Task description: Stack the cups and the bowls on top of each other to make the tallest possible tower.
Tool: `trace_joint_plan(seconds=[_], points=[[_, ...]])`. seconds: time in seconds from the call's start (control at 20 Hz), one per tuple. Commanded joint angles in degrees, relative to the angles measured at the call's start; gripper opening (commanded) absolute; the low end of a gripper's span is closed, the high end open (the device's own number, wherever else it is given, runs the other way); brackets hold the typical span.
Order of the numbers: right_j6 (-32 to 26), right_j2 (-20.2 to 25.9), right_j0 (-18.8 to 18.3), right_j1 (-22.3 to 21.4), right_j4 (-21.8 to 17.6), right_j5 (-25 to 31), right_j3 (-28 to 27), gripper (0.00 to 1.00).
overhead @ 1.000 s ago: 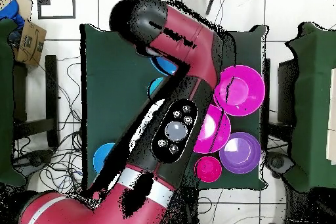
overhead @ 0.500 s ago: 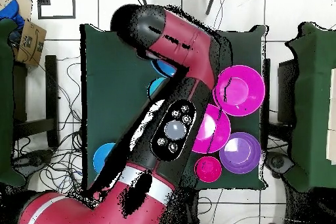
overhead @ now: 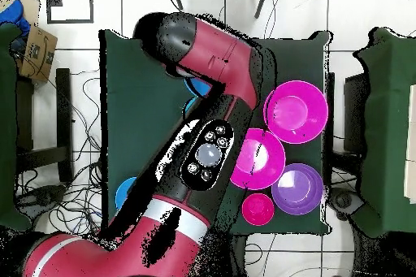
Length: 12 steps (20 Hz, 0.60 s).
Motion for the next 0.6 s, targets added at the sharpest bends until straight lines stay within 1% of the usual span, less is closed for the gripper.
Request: trace_joint_plan(seconds=[0.05, 0.3, 0.45, 0.6], points=[[10.3, 6.6, 0.1, 2.8, -4.5, 6.2, -0.1, 0.0], [10.4, 7.2, 0.2, 2.1, -5.0, 4.6, 1.5, 0.0], [11.2, 6.8, 0.4, 2.1, -5.5, 5.1, 1.5, 0.0], [13.2, 6.1, 0.5, 2.6, -5.9, 7.3, 0.8, 0.0]])
